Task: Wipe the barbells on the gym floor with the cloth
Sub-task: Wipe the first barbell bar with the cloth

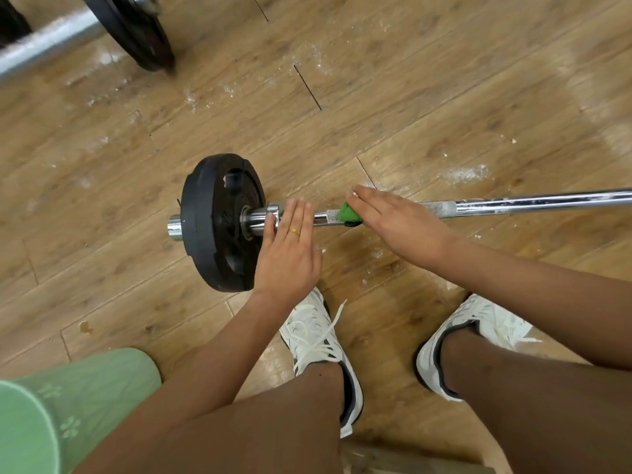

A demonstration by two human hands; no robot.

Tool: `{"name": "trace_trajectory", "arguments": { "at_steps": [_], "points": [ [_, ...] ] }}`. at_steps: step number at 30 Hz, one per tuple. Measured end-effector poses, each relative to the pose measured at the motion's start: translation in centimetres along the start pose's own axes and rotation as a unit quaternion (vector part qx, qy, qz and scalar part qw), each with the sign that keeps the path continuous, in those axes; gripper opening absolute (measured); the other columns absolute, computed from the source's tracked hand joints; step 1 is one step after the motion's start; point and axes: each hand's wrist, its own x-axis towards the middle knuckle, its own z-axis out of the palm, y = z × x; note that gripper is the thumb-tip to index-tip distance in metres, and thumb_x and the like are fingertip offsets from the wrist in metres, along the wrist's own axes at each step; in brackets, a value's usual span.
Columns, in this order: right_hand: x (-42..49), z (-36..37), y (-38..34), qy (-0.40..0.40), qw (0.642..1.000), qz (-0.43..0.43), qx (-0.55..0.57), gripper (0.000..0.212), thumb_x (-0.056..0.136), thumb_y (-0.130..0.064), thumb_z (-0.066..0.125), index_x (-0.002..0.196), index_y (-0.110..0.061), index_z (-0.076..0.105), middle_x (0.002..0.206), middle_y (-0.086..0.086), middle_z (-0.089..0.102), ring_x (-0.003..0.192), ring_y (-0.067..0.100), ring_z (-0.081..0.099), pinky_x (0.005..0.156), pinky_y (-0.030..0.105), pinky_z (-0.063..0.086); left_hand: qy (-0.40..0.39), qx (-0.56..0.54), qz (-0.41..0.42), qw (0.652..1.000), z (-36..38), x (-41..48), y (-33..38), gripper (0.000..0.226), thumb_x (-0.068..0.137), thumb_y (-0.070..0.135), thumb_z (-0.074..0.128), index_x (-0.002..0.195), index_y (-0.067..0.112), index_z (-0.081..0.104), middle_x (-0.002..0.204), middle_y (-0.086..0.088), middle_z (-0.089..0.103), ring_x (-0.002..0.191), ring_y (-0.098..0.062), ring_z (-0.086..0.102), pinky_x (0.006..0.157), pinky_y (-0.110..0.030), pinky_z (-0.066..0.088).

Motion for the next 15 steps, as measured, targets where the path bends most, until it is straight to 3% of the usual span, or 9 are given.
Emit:
{"name": "trace_trajectory", "arguments": {
  "at_steps": [4, 7, 12, 15],
  "points": [
    [0.8, -0.9, -1.0, 0.0, 1.0, -0.004, -0.023, 0.072, 0.089, 0.014, 0.05, 0.155, 0.001, 0.024, 0.16, 0.025, 0.027, 0.144, 0.038, 0.037, 0.113, 0.043, 0.038, -0.021, -0.023, -0.005, 1.0, -0.3, -0.2, 0.4, 0.068, 0.098, 0.029, 0.04, 0.158, 0.004, 0.022, 0.165, -0.013, 0.025, 0.154, -0.026, 0.017, 0.125, -0.051, 0.004],
    [1.8, -1.8, -1.6, -0.046, 0.998, -0.022, -0.043, 0.069, 0.097, 0.009, 0.04, 0.158, -0.002, 0.011, 0.165, 0.019, 0.015, 0.15, 0.031, 0.026, 0.113, 0.039, 0.037, -0.023, -0.03, -0.004, 0.999, -0.5, -0.9, 0.6, 0.07, 0.096, 0.026, 0.041, 0.159, 0.004, 0.019, 0.166, -0.013, 0.021, 0.155, -0.025, 0.013, 0.125, -0.05, 0.002],
    [-0.7, -0.3, -1.8, -0.043, 0.999, -0.01, -0.022, 0.069, 0.098, 0.002, 0.052, 0.158, -0.005, 0.021, 0.162, 0.02, 0.025, 0.143, 0.036, 0.039, 0.111, 0.045, 0.042, -0.034, -0.036, -0.009, 0.999, -0.2, -2.9, 1.2, 0.074, 0.095, 0.026, 0.038, 0.16, 0.004, 0.01, 0.168, -0.012, 0.011, 0.156, -0.024, 0.005, 0.123, -0.046, -0.005],
    [-2.5, 0.2, -1.3, -0.02, 0.999, -0.002, -0.045, 0.068, 0.094, 0.0, 0.06, 0.154, -0.004, 0.031, 0.158, 0.021, 0.035, 0.128, 0.04, 0.055, 0.1, 0.047, 0.051, -0.053, -0.027, 0.005, 0.998, -0.2, -4.1, 1.1, 0.074, 0.1, 0.033, 0.034, 0.161, 0.006, 0.001, 0.169, -0.01, 0.0, 0.156, -0.022, -0.003, 0.124, -0.046, -0.007]
  ]
}}
